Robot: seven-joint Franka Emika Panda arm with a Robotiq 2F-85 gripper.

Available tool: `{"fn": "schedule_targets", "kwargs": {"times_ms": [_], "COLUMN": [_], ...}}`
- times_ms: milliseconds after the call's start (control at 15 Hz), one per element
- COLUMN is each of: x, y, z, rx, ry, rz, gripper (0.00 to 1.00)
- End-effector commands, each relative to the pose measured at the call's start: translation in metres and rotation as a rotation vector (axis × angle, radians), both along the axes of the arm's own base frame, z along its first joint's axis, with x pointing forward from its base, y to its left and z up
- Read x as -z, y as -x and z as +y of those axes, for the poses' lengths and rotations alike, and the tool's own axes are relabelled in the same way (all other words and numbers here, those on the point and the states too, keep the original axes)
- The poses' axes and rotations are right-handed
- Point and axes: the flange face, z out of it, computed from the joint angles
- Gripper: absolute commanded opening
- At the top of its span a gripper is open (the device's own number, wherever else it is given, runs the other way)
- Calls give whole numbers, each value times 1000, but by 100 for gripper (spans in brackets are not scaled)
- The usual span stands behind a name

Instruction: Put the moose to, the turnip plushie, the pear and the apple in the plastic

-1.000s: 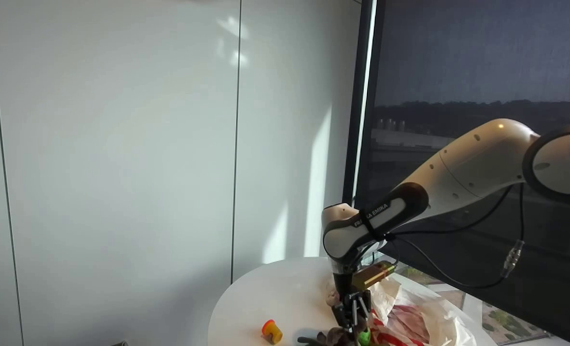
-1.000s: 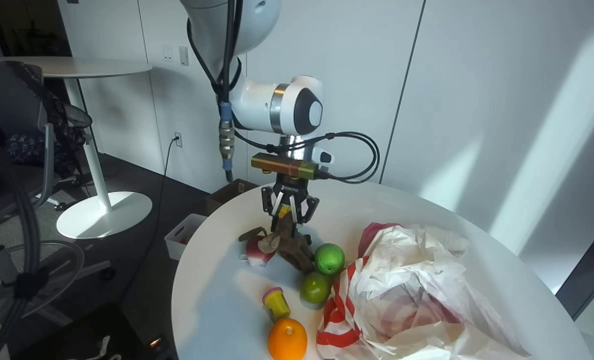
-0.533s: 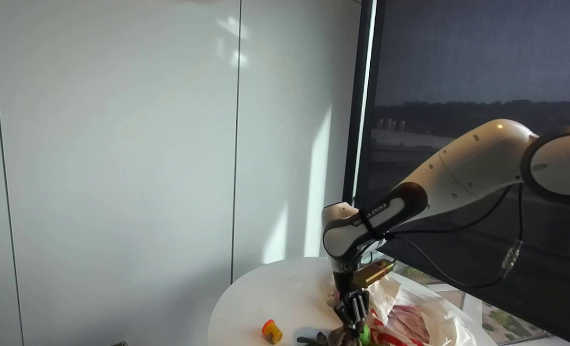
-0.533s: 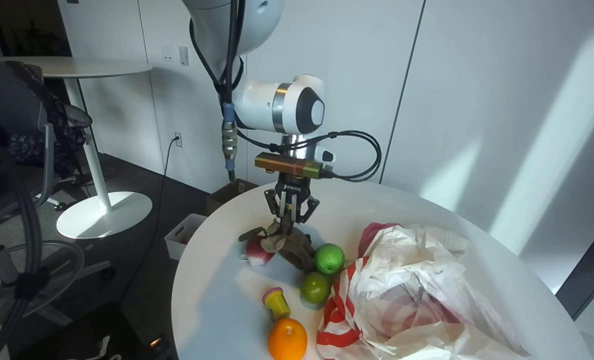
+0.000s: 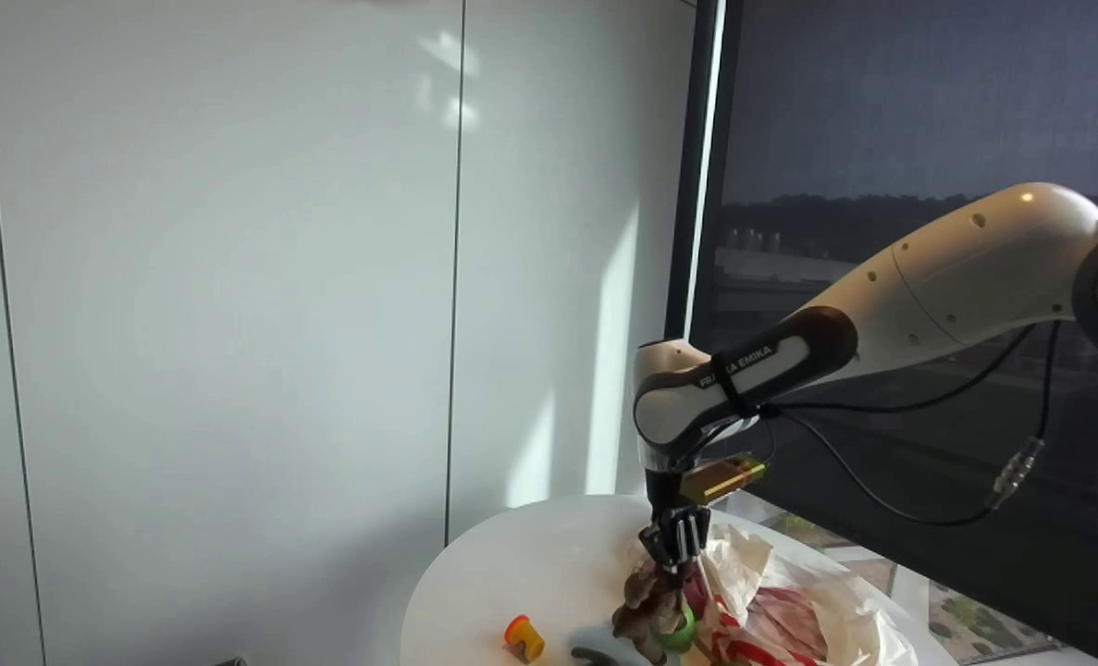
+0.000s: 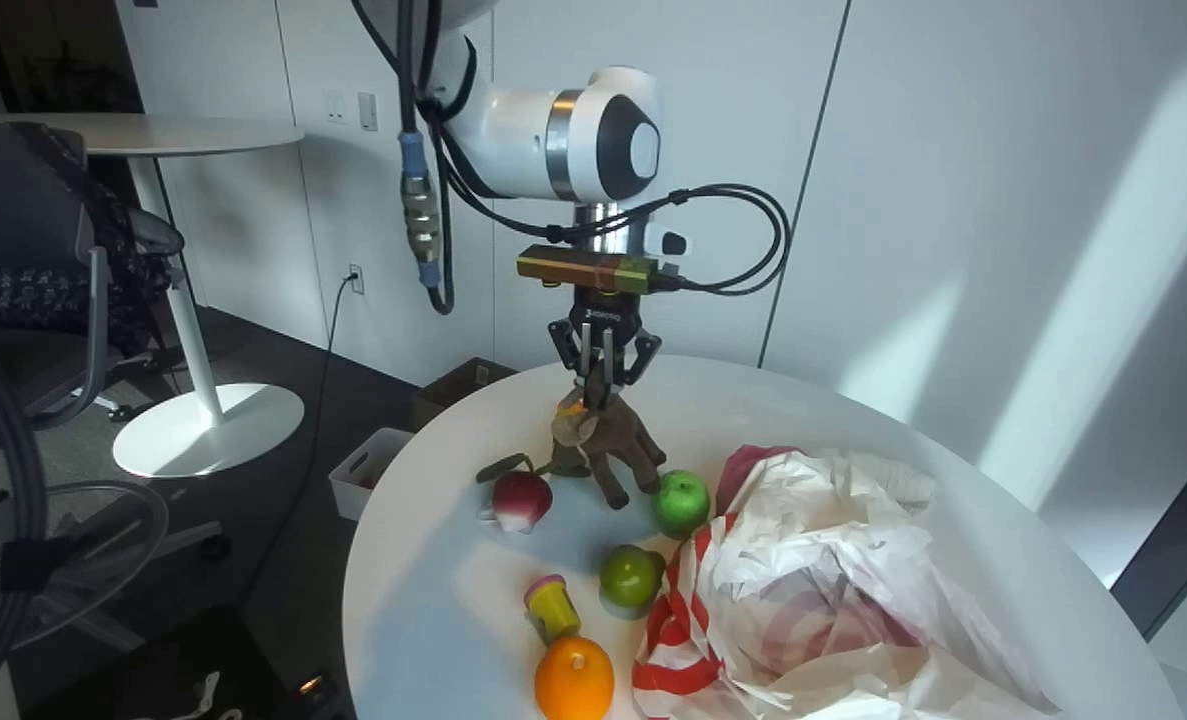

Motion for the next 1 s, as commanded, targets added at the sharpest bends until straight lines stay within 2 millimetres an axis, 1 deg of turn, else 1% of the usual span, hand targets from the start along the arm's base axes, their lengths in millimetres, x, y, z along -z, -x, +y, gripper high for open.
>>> {"fn": "schedule_targets", "kwargs": {"times_ms": [0, 133, 267, 400, 467, 600, 800, 933], "x": [-63, -92, -113, -126, -129, -128, -111, -95], "y": [10, 15, 24, 35, 40, 50, 62, 58], "z": [-25, -45, -70, -93, -105, -124, -145, -159], "rx": [143, 243, 349, 457, 509, 595, 680, 711], "ry": [-24, -38, -50, -52, -42, -18, 26, 66], "rz": [-129, -166, -186, -203, -198, -164, -90, -52], "gripper": [19, 20, 19, 19, 19, 19, 19, 19]}}
